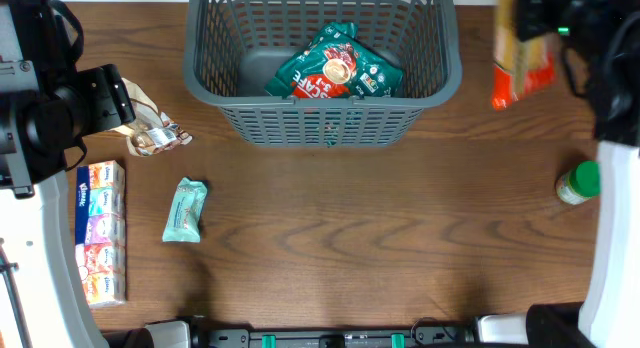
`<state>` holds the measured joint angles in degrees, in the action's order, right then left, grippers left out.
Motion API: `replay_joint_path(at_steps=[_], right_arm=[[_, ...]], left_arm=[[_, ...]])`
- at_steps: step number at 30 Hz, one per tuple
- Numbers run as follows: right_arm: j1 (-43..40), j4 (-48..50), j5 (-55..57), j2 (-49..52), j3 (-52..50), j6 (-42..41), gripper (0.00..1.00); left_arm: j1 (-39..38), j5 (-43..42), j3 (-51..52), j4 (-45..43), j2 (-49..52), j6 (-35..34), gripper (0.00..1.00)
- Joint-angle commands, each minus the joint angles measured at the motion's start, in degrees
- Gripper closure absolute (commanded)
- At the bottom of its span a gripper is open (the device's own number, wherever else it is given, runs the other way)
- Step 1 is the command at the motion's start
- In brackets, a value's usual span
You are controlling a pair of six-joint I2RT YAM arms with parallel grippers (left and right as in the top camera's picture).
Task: Pack container
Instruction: 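Lower the spaghetti package into the basket and open the right gripper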
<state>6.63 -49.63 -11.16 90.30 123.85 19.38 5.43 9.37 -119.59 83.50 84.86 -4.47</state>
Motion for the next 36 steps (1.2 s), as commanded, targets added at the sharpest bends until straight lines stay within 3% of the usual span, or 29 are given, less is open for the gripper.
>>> replay_joint_path(at_steps=[1, 10, 20, 27, 28, 29, 30, 31, 32, 33, 36], right_arm=[[7.0, 3.8, -1.6, 0.4, 1.7, 14.1, 0.99], [15.5, 5.1, -8.0, 13.0, 1.7, 27.4, 0.99], [18.1, 1.8, -11.9, 30.3, 1.7, 27.1, 0.99], [19.0, -2.0, -12.9, 35.1, 1.7, 25.6, 0.98], [19.0, -2.1, -12.9, 35.1, 1.7, 24.5, 0.93], [18.9, -2.1, -12.9, 35.1, 1.7, 23.3, 0.82], [18.9, -2.0, -12.9, 34.9, 1.7, 21.6, 0.56], [18.9, -1.9, -12.9, 34.5, 1.7, 19.8, 0.21], [18.9, -1.8, -13.2, 34.0, 1.7, 18.5, 0.05], [18.9, -1.6, -14.1, 33.0, 1.8, 18.0, 0.01], [18.5, -0.1, -16.7, 30.0, 2.6, 17.9, 0.01]], left_arm=[[-0.2, 0.1, -0.1, 0.2, 0.2, -0.3, 0.19], [-0.2, 0.1, -0.1, 1.0, 0.2, -0.3, 0.19], [-0.2, 0.1, -0.1, 1.1, 0.2, -0.3, 0.19], [-0.2, 0.1, -0.1, 1.1, 0.2, -0.3, 0.19], [-0.2, 0.1, -0.1, 1.1, 0.2, -0.3, 0.19], [-0.2, 0.1, -0.1, 1.1, 0.2, -0.3, 0.19], [-0.2, 0.1, -0.1, 1.1, 0.2, -0.3, 0.19], [-0.2, 0.1, -0.1, 1.1, 0.2, -0.3, 0.19], [-0.2, 0.1, -0.1, 1.1, 0.2, -0.3, 0.19], [-0.2, 0.1, -0.1, 1.1, 0.2, -0.3, 0.2], [-0.2, 0.1, -0.1, 1.1, 0.2, -0.3, 0.19]])
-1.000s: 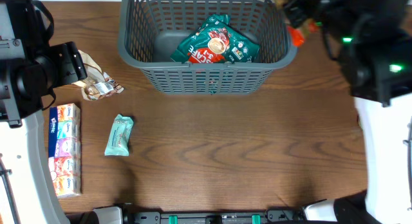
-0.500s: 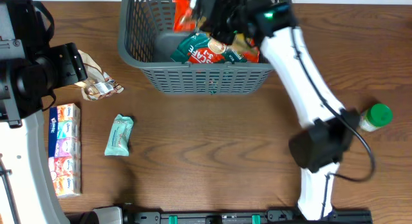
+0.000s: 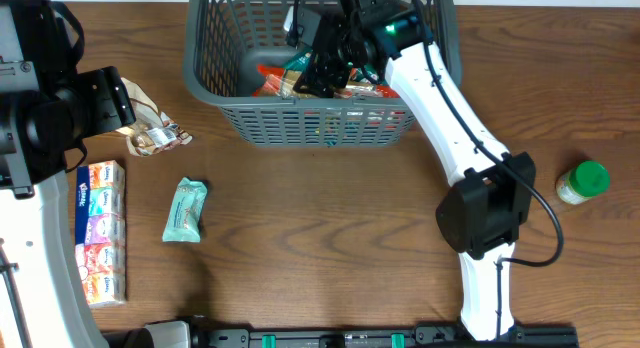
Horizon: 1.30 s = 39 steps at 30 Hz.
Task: Pack container
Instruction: 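Lower the spaghetti package into the basket and open the right gripper, then grasp the green-lidded jar with the right gripper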
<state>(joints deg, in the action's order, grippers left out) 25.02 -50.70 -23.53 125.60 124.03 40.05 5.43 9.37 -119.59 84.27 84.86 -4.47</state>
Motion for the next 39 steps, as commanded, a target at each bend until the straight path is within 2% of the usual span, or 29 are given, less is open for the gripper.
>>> replay_joint_path(at_steps=[1, 4, 7, 13, 16, 20, 24, 28, 34, 36, 39], right_arm=[[-0.3, 2.1, -4.9, -6.6, 3.2, -3.5, 0.01], [-2.9, 4.4, -5.0, -10.4, 7.0, -10.7, 0.01], [-8.2, 2.3, -3.9, -13.3, 12.3, -20.8, 0.01], [-26.4, -19.3, 10.0, -17.5, 20.8, -46.4, 0.01], [-36.3, -28.0, 10.0, -19.3, 21.3, -52.6, 0.01], [-46.7, -38.2, 11.4, -20.8, 21.3, -54.2, 0.01], [-51.9, -46.6, 18.9, -21.0, 21.0, -55.4, 0.01], [-53.9, -46.6, 20.2, -23.4, 14.1, -55.4, 0.01], [-55.2, -46.4, 28.3, -31.4, -5.9, -60.7, 0.01], [-55.9, -44.2, 32.3, -32.9, -11.6, -62.3, 0.01], [-58.0, -39.1, 32.3, -33.0, -17.1, -61.9, 0.01]], left_arm=[[-0.2, 0.1, -0.1, 0.3, 0.2, -0.3, 0.19], [-0.2, 0.1, -0.1, 0.3, 0.2, -0.3, 0.19], [-0.2, 0.1, -0.1, 0.3, 0.2, -0.3, 0.19], [-0.2, 0.0, -0.1, 0.1, 0.2, -0.5, 0.19], [-0.2, 0.0, -0.1, -0.1, 0.2, -0.5, 0.2], [-0.2, 0.0, -0.1, -0.5, 0.2, -0.5, 0.19], [-0.2, 0.0, -0.1, -0.6, 0.2, -0.5, 0.19], [-0.2, 0.0, -0.1, -0.6, 0.2, -0.5, 0.19], [-0.2, 0.0, -0.1, -0.3, 0.2, -0.5, 0.2], [-0.2, 0.0, -0.1, -0.3, 0.2, -0.5, 0.19], [-0.2, 0.0, -0.1, -0.3, 0.2, -0.5, 0.2]])
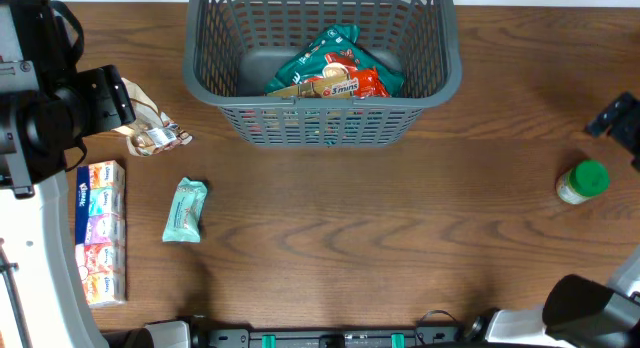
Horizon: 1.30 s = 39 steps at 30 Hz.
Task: Pack container
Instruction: 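Grasp the green-lidded jar with the right gripper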
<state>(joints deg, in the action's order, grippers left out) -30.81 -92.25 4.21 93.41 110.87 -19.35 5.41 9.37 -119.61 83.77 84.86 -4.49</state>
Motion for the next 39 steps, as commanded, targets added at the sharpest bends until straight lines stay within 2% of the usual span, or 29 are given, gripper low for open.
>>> replay_joint_path(at_steps=[1, 8, 19, 27, 39], right_arm=[[-2.8, 4.1, 4.0, -0.6, -5.4, -2.4, 0.01], [-7.5, 15.1, -1.0, 2.0, -16.3, -0.7, 0.01], [-7.8, 32.7, -1.7, 6.9, -30.6, -0.3, 0.01], [-7.7, 38.3, -1.7, 10.7, -31.2, -0.3, 0.01], [-7.7, 41.8, -1.0, 16.4, -31.2, -0.3, 0.01]], left_arm=[[-0.1, 0.0, -0.1, 0.2, 0.2, -0.5, 0.19], [-0.1, 0.0, -0.1, 0.2, 0.2, -0.5, 0.2], [-0.1, 0.0, -0.1, 0.2, 0.2, -0.5, 0.19], [-0.1, 0.0, -0.1, 0.2, 0.2, -1.8, 0.19], [-0.1, 0.0, -0.1, 0.2, 0.2, -1.7, 0.19]])
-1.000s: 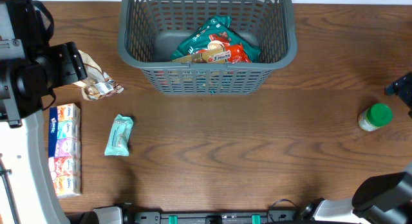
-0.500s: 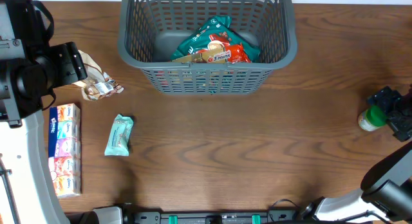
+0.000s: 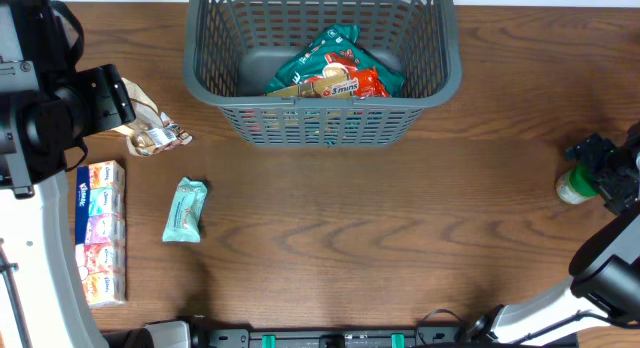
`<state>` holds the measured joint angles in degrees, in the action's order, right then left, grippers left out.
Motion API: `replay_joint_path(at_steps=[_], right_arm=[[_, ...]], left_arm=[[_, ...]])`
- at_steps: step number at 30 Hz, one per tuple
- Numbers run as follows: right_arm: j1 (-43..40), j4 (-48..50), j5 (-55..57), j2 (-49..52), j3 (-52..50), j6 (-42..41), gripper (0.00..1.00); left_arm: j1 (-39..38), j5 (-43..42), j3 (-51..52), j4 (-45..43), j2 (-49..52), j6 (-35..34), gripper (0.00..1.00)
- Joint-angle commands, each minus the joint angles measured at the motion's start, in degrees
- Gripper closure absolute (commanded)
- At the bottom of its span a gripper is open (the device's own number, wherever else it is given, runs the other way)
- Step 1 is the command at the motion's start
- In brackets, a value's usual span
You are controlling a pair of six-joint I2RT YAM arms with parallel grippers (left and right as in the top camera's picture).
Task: Pack container
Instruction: 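Grasp the green-lidded jar with the right gripper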
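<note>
The grey basket (image 3: pixel 320 116) stands at the back middle and holds a green bag (image 3: pixel 308 60) with an orange-red snack bag (image 3: pixel 348 85) lying on it. At the right edge stands a small green-capped bottle (image 3: pixel 569 191). My right gripper (image 3: pixel 598 176) is down at the bottle's cap, a dark finger on either side of it, apparently open. My left arm (image 3: pixel 92 101) hangs at the far left over a crumpled brown and silver packet (image 3: pixel 155 136); its fingers are hidden.
A mint-green packet (image 3: pixel 184 209) lies left of centre. A strip of colourful tissue packs (image 3: pixel 100 231) lies along the left edge. The white arm links run down both side edges of the table.
My right gripper has moved from just above and right of the bottle down onto its green cap. The basket's contents and the left arm are unchanged.
First my right gripper held the orange-red bag high at the back right. Then it was inside the basket with the bag. Then the bag lay in the basket on the green bag and the gripper was near the bottle, where it now stands.
</note>
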<state>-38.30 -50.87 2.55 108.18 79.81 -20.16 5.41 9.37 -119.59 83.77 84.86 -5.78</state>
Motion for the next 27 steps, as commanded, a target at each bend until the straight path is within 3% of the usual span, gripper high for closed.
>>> replay_joint_path(at_steps=[1, 17, 19, 23, 27], right_arm=[[-0.2, 0.8, 0.7, 2.1, -0.1, 0.5, 0.01], [-0.2, 3.6, 0.6, 7.2, -0.2, 0.5, 0.03], [-0.2, 3.5, 0.6, 7.2, -0.1, 0.5, 0.11], [-0.2, 3.5, 0.6, 7.2, -0.2, 0.5, 0.47], [-0.2, 3.5, 0.6, 7.2, -0.1, 0.5, 0.59]], left_arm=[[-0.1, 0.0, -0.1, 0.2, 0.2, -0.5, 0.19], [-0.1, 0.0, -0.1, 0.2, 0.2, -0.5, 0.2], [-0.1, 0.0, -0.1, 0.2, 0.2, -0.5, 0.19], [-0.1, 0.0, -0.1, 0.2, 0.2, -0.5, 0.19], [-0.1, 0.0, -0.1, 0.2, 0.2, -0.5, 0.19]])
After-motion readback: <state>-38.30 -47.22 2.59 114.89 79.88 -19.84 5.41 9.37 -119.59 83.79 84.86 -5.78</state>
